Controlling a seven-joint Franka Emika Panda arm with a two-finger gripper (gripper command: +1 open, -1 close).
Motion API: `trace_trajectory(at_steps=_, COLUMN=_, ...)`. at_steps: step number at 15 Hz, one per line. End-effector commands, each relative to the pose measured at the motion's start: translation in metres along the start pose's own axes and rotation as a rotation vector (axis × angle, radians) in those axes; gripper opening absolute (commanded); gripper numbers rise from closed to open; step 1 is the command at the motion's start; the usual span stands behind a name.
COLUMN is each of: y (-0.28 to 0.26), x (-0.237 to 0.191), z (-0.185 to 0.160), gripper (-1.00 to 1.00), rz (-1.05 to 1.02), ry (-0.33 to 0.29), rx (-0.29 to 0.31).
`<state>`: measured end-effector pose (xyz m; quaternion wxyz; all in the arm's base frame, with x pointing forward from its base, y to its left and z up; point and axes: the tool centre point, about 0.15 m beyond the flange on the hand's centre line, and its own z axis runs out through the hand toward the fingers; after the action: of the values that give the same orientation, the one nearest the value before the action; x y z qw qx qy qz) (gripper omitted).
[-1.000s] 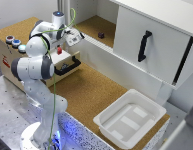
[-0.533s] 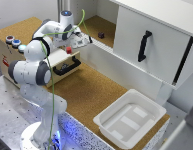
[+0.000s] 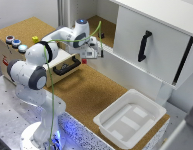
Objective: Put the pink object on the table
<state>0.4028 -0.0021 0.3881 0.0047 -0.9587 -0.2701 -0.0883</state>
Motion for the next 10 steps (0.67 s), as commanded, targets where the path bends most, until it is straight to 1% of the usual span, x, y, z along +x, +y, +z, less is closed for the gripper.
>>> trace_trajectory(at_steps=1, y=0.057, x=-0.031, z=0.06, gripper=-1.0, rz=0.159, ry=0.002, rx=-0.009)
trace_trajectory(at_steps=6, y=0.089, x=-0.059, z=0.109, gripper=-1.0, rz=0.281, ry=-0.023, rx=-0.103)
trace_trajectory(at_steps=9, y=0.103, x=-0.069, z=0.135, gripper=-1.0, rz=0.329, ry=-0.027, rx=-0.125)
trace_trajectory(at_steps=10, y=0.108, x=-0.071, z=0.144, gripper=-1.0, rz=0.34, ry=-0.042, rx=-0.127)
